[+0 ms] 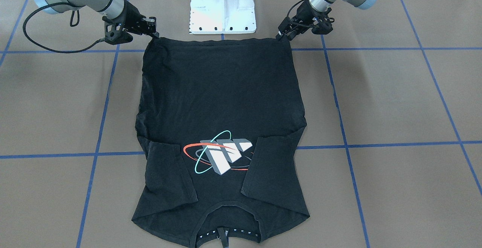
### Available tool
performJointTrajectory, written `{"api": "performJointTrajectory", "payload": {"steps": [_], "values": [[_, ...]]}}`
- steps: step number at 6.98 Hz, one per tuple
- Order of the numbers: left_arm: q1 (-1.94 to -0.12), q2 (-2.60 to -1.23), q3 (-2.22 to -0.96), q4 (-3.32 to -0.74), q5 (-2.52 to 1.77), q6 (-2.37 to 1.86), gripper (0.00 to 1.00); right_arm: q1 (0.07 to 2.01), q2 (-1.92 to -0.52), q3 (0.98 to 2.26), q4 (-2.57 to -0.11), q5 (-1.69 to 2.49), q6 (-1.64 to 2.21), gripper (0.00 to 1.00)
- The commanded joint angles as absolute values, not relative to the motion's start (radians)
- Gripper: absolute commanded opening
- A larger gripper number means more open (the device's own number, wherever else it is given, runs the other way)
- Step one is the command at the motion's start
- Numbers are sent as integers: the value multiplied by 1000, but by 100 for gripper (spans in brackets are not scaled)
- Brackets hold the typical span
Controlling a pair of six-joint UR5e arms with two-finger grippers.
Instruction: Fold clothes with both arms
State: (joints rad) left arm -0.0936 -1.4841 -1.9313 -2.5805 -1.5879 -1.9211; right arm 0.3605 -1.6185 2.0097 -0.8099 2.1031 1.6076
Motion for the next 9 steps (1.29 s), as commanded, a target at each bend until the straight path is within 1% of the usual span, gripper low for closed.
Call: {"api": "performJointTrajectory", "payload": {"steps": [1, 3, 4, 5, 6, 9], "values": [[-94, -1485, -1930, -2569, -1588, -1921, 77, 360, -1618, 2010, -810, 2103, 1608, 0], [-92, -1493, -1930, -2569, -1588, -1922, 77, 362, -1620, 2010, -810, 2103, 1608, 0], [-89, -1494, -1930, -2568, -1588, -1922, 71, 362, -1620, 2010, -810, 2106, 1608, 0], [-89, -1494, -1930, -2568, -1588, -1922, 59, 365, -1620, 2010, -810, 2111, 1608, 0], [-89, -1494, -1930, -2568, -1588, -1922, 57, 367, -1620, 2011, -810, 2111, 1608, 0], [-89, -1489, -1928, -2568, -1588, -1922, 58, 367, -1620, 2010, -810, 2111, 1608, 0]]}}
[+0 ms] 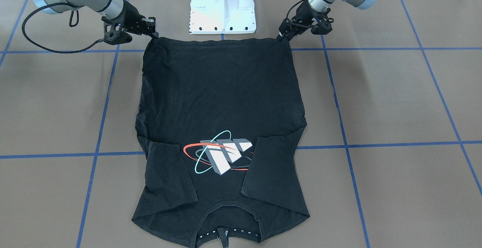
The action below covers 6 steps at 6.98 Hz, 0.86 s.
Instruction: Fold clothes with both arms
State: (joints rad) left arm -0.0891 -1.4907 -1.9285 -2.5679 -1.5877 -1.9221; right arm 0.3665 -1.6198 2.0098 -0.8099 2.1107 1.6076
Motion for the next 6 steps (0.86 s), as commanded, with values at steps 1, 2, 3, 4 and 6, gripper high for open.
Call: {"api": "performJointTrajectory", "payload": {"steps": [1, 2, 3, 4, 6], "values": [[-87, -1489, -1928, -2568, -1588, -1922, 58, 367, -1620, 2010, -810, 2111, 1608, 0], [-87, -1493, -1928, -2551, -1588, -1922, 57, 368, -1620, 2010, -810, 2112, 1608, 0], [-86, -1497, -1931, -2531, -1588, -1922, 57, 371, -1620, 2011, -810, 2112, 1608, 0], [-86, -1496, -1933, -2530, -1588, -1922, 53, 371, -1620, 2011, -810, 2112, 1608, 0], [-86, -1493, -1933, -2530, -1586, -1922, 20, 373, -1621, 2011, -810, 2112, 1608, 0]]}}
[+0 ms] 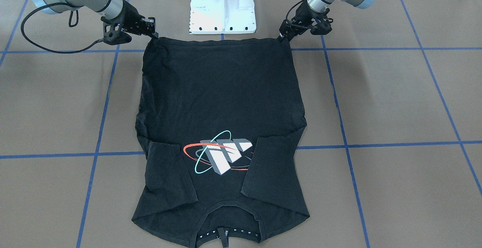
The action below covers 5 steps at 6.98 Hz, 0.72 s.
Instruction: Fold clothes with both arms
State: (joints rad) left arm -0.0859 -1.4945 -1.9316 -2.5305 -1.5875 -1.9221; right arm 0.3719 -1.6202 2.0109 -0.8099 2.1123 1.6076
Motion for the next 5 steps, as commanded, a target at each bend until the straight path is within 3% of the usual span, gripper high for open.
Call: {"api": "performJointTrajectory", "payload": {"steps": [1, 5], "values": [[-80, -1493, -1933, -2528, -1586, -1921, 0, 373, -1620, 2011, -810, 2112, 1608, 0], [-90, -1483, -1974, -2528, -1597, -1917, 0, 383, -1621, 2010, -810, 2144, 1606, 0]]}}
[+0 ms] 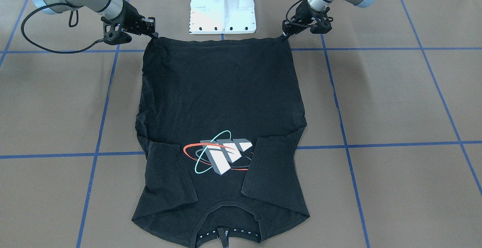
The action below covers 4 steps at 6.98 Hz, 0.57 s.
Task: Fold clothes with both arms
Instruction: 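Lift both hem corners of the black shirt off the table with both grippers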
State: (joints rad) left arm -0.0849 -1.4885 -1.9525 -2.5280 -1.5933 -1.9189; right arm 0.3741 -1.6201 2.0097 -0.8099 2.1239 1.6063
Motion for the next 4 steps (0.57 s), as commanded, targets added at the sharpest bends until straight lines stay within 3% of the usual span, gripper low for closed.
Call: {"api": "performJointTrajectory", "payload": {"steps": [1, 4], "values": [[-97, -1474, -2008, -2528, -1597, -1917, 0, 387, -1621, 2010, -810, 2146, 1606, 0], [-100, -1353, -2149, -2533, -1667, -1882, 0, 400, -1702, 2048, -808, 2167, 1608, 0]]}}
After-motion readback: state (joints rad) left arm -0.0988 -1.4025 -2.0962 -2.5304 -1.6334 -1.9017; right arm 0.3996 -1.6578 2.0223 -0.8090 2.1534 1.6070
